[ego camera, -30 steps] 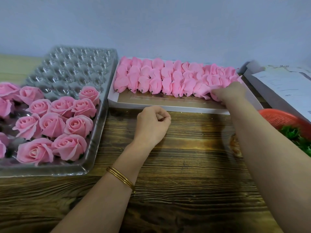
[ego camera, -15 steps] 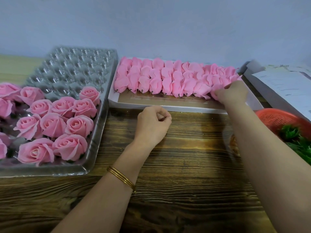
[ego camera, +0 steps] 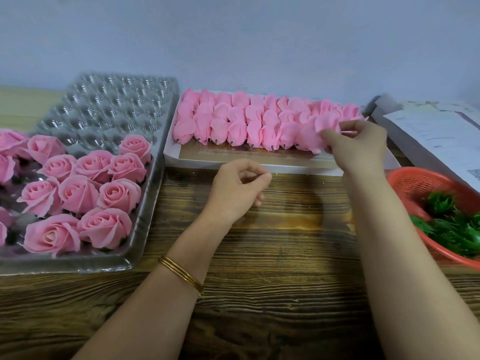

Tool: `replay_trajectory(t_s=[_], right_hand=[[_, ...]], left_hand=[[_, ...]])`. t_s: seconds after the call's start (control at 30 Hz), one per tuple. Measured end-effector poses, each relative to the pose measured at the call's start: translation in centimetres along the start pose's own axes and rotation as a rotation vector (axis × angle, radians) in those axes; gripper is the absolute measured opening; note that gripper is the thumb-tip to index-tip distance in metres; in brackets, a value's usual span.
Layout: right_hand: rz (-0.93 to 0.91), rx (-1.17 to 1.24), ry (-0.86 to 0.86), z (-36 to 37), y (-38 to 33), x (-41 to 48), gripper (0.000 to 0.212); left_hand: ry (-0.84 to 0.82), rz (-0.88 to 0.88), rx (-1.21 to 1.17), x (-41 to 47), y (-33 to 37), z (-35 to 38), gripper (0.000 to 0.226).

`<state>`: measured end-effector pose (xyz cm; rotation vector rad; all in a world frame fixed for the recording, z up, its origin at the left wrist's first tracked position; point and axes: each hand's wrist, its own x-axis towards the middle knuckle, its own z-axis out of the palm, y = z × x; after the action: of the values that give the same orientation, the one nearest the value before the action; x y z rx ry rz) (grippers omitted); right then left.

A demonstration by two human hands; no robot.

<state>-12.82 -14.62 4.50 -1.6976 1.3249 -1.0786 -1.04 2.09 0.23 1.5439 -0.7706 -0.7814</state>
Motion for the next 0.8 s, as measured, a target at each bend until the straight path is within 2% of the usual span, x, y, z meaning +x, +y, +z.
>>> replay_trajectory(t_s=[0.1, 0.17, 0.27, 0.33, 0.47, 0.53, 0.67, 0.8], right_hand=[[0.000, 0.107, -0.074, 0.9, -0.5, -2.9, 0.013], [0.002, 0.148, -0.120, 1.5, -0.6, -4.8, 0.015], [-0.004, 0.163, -0.207, 2.1, -0.7, -7.1, 0.012], [-0.016, 0.148, -0.252, 2.3, -0.7, -8.3, 0.022], [-0.110, 0.088, -0.304, 2.3, -0.7, -10.2, 0.024], [-0.155, 0.061, -0.295, 2.3, -0.6, -10.7, 0.026], [-0.252, -0.001, -0.256, 2.4, -0.1, -11.4, 0.032], [-0.336, -0.035, -0.219, 2.8, 0.3, -12.0, 0.036]], left_hand=[[-0.123, -0.042, -0.193, -0.2, 0.5, 0.1, 0.008], [-0.202, -0.103, -0.322, -0.3, 0.8, 0.2, 0.014], [-0.308, -0.174, -0.517, -0.5, 1.2, 0.4, 0.033], [-0.340, -0.167, -0.581, -0.7, 1.3, 0.4, 0.044], [-0.316, -0.169, -0.651, -0.6, 1.2, 0.3, 0.056], [-0.328, -0.159, -0.676, -0.5, 1.0, 0.2, 0.050], [-0.336, -0.134, -0.667, -0.4, 0.5, 0.4, 0.017], [-0.280, -0.132, -0.669, -0.4, 0.1, 0.8, 0.013]])
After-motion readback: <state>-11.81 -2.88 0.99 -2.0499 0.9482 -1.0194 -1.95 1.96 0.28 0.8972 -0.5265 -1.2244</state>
